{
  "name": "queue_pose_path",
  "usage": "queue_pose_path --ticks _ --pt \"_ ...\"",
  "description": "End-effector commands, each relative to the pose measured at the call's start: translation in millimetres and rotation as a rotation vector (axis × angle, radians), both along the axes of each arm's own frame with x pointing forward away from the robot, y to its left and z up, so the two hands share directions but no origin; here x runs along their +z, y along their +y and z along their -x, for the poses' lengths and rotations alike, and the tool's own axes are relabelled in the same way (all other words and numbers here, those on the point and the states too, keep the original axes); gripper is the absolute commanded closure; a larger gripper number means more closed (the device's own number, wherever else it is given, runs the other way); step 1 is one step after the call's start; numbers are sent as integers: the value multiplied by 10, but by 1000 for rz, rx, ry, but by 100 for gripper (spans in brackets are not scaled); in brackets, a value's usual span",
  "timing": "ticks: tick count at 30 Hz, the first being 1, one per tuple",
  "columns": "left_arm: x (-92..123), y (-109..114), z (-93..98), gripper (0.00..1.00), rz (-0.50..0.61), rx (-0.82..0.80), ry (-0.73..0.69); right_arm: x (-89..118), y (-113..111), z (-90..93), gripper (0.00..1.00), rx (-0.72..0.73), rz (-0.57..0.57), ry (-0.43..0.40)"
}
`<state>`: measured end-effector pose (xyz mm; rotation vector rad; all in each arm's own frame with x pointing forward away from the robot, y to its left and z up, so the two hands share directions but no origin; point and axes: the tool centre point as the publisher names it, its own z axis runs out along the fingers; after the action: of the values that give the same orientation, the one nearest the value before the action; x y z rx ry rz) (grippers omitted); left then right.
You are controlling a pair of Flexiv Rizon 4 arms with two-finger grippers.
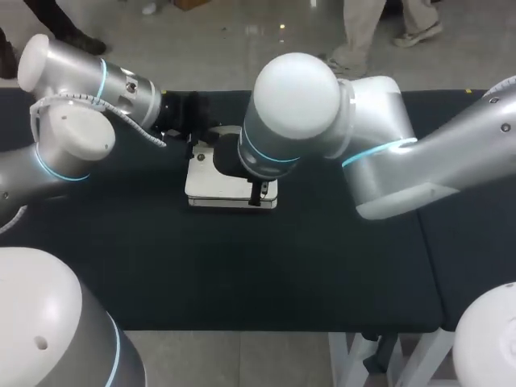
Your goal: Pick up the bag, open it, inspect its contents, close it, and place it on the opposite side
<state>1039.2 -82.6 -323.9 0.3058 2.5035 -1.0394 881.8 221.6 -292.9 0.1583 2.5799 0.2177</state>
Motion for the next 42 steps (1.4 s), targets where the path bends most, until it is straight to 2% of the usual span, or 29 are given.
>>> queue_pose_path --ticks 1,8,14,15,16,17,19,24,27,34,42 --pt "-79 -4 51 100 6 4 -40 -114 41 81 100 -11 4 -46" --pt "-137 12 54 100 8 -11 -63 -285 83 226 100 -24 17 -78" --pt "-158 -2 55 100 5 -33 -60 -524 122 258 100 -8 19 -75" --pt "-160 -5 54 100 1 -37 -58 -541 122 259 96 -7 17 -76" --pt "-163 -13 53 100 -4 -43 -58 -565 121 256 78 -5 17 -83" --pt "-163 -17 53 100 -6 -46 -57 -575 119 252 68 -1 10 -90" --pt "-163 -23 50 100 -9 -59 -59 -598 112 237 57 1 10 -105" --pt "-180 -50 47 100 -18 -89 -61 -658 86 155 52 -3 22 -136" --pt "-189 -55 49 100 -16 -105 -64 -686 45 82 45 -24 38 -147" --pt "-204 -62 46 100 -17 -126 -62 -692 -17 -86 53 -57 70 -183" --pt "-224 -44 30 100 -12 -126 -51 -727 8 -179 55 -39 79 -194"
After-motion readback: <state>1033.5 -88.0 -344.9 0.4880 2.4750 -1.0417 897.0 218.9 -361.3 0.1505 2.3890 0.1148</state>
